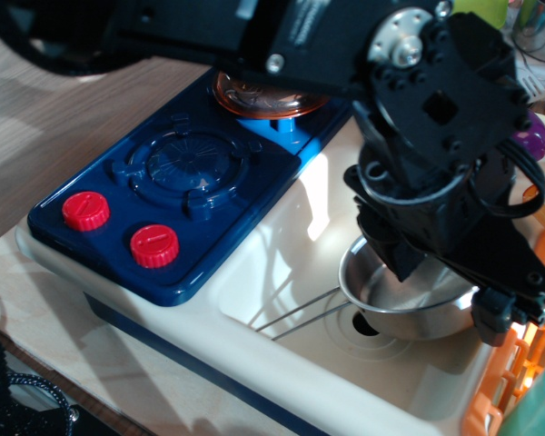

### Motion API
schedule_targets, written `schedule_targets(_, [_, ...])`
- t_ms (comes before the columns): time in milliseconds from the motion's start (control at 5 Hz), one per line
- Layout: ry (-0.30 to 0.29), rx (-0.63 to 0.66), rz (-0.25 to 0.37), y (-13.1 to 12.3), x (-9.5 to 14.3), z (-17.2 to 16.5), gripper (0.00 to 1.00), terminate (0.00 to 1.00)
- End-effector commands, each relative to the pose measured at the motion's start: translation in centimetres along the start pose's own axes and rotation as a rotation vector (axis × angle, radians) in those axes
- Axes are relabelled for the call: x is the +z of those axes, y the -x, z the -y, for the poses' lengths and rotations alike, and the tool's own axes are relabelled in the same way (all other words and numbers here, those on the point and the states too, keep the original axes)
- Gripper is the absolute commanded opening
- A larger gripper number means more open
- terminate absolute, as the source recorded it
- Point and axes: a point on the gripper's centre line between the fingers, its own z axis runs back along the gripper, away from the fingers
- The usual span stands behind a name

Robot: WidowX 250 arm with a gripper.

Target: Put pan on stove from sink

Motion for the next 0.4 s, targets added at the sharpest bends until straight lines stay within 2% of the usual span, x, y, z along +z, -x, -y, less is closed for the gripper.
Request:
schedule_targets(0, [0.035,0.001,0.027,-0.5,-1.2,-0.3,1.0,0.0])
schedule_targets(200, [0.051,0.019,0.034,-0.1,-2.3,-0.8,1.0,0.0])
